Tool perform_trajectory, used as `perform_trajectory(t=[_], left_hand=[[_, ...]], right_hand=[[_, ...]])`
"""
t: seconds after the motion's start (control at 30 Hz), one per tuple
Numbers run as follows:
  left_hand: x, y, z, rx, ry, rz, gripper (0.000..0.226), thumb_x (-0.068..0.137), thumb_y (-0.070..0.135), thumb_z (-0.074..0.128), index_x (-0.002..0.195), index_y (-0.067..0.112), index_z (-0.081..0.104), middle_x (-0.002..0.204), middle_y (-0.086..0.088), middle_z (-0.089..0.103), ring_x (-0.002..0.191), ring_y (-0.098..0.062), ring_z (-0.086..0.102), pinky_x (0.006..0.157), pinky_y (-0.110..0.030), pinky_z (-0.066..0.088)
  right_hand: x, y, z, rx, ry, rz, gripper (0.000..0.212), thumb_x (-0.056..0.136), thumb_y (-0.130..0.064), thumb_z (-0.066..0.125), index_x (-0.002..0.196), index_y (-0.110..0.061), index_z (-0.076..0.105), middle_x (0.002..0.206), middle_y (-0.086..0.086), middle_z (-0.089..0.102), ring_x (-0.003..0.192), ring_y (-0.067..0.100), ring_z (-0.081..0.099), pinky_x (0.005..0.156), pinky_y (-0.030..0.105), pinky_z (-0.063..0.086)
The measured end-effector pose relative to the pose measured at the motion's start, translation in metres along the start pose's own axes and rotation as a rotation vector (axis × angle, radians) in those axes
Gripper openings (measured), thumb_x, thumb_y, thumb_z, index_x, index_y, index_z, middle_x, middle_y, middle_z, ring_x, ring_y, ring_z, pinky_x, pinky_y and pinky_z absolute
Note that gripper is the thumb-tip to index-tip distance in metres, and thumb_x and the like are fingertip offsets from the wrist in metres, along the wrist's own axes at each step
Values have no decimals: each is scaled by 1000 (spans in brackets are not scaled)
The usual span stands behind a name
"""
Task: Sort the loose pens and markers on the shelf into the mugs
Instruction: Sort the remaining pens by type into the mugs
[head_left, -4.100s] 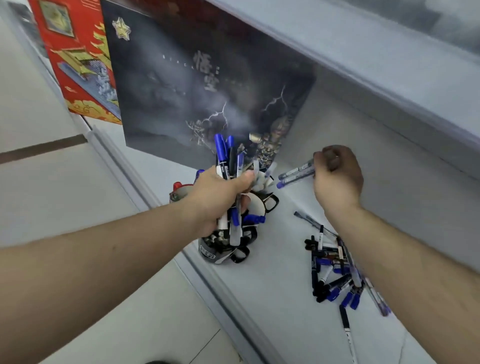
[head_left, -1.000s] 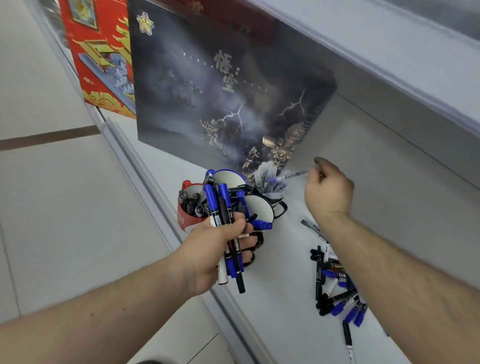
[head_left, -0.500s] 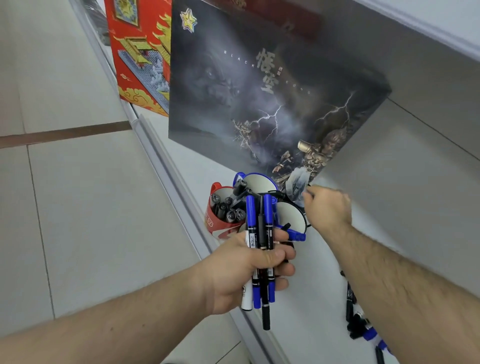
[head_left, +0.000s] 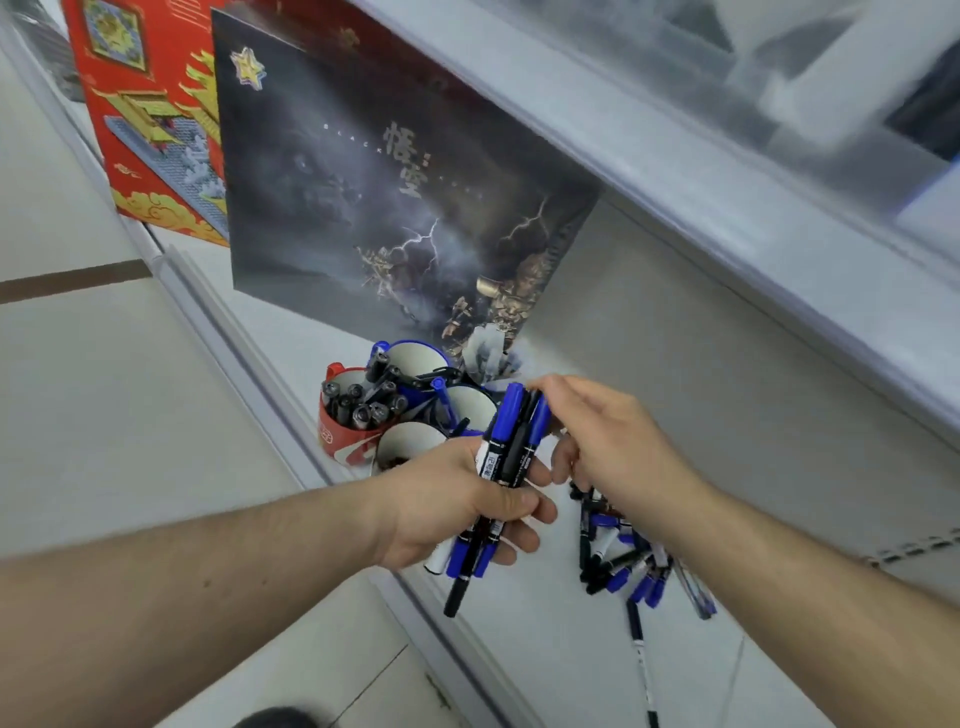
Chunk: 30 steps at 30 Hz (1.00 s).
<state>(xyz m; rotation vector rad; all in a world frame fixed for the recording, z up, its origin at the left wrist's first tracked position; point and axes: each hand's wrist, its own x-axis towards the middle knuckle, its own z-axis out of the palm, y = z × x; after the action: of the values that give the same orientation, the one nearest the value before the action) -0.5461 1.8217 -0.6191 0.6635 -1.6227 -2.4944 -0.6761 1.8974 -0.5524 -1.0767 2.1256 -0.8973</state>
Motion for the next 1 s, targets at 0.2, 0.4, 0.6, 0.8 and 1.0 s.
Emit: perform_trajectory(t=[0.2,0.4,0.6,0.8,1.0], left_hand=[[-17,33,62,390,-46,-64,6,95,5,56,92,10,57,87,-9,66,70,-23,65,66,-35,53],[-44,48,135,564,-156,-147,5,93,5,55,94,10,56,90,-12,65,64,-24,63,57,-30,52],[-71,38,188,453,-216,-205,15,91,-3,55,100,8,60,83,-9,69,55,-17,59,47,-23,46],[-101,25,208,342,-235,-277,26,92,-6,46,109,5,60,83,-8,71,55,-17,61,46,-22,48],[-109,4,227,334,-307,-319,27,94,0,51,118,8,58,88,-7,73,63,-21,67,57,-28,56]], right_hand=[[-77,-11,-44,-94,205,98,42,70,-68,64,95,-35,59,71,-10,63,69,13,66,65,31,51],[-144,9,-81,61,236,229,42,85,-56,61,96,-16,61,82,10,71,55,23,64,49,29,44],[-204,31,-102,504,208,258,28,93,-33,64,87,-7,59,64,6,64,52,19,55,45,25,41],[-239,45,-94,646,268,285,24,91,-21,65,103,-1,64,65,7,64,47,17,53,44,25,39],[-257,56,-100,594,371,279,13,92,-10,62,92,-9,50,64,9,61,44,16,48,39,24,38]])
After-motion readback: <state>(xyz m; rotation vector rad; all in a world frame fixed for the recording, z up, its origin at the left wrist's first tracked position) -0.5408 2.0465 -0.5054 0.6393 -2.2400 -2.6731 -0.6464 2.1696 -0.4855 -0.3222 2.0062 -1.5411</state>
